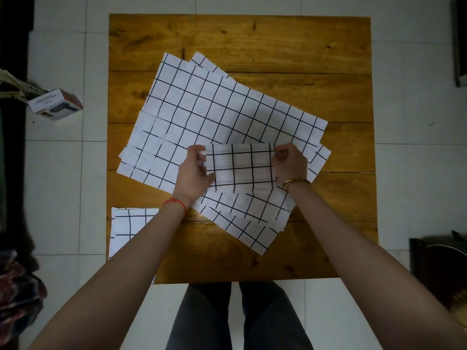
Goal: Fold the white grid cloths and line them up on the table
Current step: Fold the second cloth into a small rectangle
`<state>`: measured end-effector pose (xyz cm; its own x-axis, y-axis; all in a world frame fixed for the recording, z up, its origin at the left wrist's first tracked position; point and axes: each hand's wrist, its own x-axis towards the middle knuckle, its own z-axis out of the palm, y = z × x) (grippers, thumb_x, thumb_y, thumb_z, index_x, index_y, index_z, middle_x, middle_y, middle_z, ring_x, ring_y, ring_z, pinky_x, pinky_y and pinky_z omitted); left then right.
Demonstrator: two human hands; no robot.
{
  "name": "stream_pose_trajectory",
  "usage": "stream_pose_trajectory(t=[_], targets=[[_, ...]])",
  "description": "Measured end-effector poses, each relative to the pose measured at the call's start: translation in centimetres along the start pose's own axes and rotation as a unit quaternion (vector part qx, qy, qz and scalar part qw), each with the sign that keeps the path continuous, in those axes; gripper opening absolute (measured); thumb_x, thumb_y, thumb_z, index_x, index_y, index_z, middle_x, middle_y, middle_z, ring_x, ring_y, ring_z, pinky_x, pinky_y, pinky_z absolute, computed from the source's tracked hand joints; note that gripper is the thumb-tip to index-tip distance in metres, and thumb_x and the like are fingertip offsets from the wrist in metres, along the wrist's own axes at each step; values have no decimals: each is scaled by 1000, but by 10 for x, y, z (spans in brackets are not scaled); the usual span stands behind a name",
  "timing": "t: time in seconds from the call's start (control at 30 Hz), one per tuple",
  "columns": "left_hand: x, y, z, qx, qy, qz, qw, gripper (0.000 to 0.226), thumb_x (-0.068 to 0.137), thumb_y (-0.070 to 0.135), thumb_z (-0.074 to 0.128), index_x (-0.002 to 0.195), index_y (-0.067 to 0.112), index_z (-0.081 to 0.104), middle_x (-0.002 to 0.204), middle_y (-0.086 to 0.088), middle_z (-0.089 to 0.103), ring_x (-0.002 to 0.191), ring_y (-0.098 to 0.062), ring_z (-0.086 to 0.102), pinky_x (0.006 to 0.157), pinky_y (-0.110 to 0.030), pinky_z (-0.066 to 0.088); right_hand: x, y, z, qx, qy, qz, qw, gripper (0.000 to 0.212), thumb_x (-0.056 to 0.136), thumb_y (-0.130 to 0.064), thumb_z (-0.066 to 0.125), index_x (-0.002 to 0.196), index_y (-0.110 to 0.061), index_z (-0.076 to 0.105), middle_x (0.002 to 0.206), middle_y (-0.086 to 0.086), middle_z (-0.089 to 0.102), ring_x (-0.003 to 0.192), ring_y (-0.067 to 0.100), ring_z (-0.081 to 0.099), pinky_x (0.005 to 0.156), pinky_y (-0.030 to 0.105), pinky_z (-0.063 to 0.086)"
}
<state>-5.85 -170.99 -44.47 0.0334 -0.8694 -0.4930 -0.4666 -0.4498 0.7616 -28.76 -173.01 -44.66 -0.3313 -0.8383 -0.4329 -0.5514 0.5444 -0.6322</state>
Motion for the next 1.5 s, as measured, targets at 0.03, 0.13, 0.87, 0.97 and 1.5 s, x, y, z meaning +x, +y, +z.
stream_pose_trajectory(t=[0.03, 0.13, 0.87, 0.97, 1.5], targets=[[-2, -1, 0, 48, 13, 31, 998, 67, 76, 2, 74, 131, 17, 40, 107, 0, 52, 83, -14, 55, 71, -18, 48, -2, 1, 2, -27, 14, -21, 999, 23, 85, -6, 55, 108, -6, 59, 104, 8, 63, 95, 18, 56, 82, 24, 46], [-8, -4, 1, 203, 52, 126, 970, 76, 78, 11, 74, 142, 14, 34, 138, -5, 43, 122, -19, 44, 97, -26, 43, -9, -4, 10, -148, 49, -120, 980, 23, 84, -7, 53, 107, -5, 57, 106, 14, 57, 99, 27, 52, 82, 35, 45], [5, -24, -1, 520, -79, 115, 843, 70, 102, 43, 29, 152, 23, -14, 160, 7, -18, 148, -28, -13, 118, -56, 3, -13, 20, 25, -484, -102, -300, 816, 57, 98, -35, 17, 150, -14, 14, 157, 1, 19, 145, 27, 12, 117, 53, 11], [4, -24, -1, 519, -84, 113, 843, 69, 102, 43, 27, 152, 23, -16, 160, 7, -19, 148, -28, -15, 118, -57, 3, -12, 38, 6, -495, -82, -269, 822, 59, 96, -38, 15, 150, -14, 15, 157, 0, 19, 146, 27, 7, 117, 52, 7], [-76, -51, 18, 504, -45, 145, 850, 60, 102, 28, 33, 154, 9, 10, 162, -8, 12, 149, -28, 12, 118, -52, 17, -81, 24, 50, -412, -195, -385, 802, 55, 96, -32, 21, 146, -11, 29, 154, 5, 28, 142, 24, 24, 114, 50, 26]])
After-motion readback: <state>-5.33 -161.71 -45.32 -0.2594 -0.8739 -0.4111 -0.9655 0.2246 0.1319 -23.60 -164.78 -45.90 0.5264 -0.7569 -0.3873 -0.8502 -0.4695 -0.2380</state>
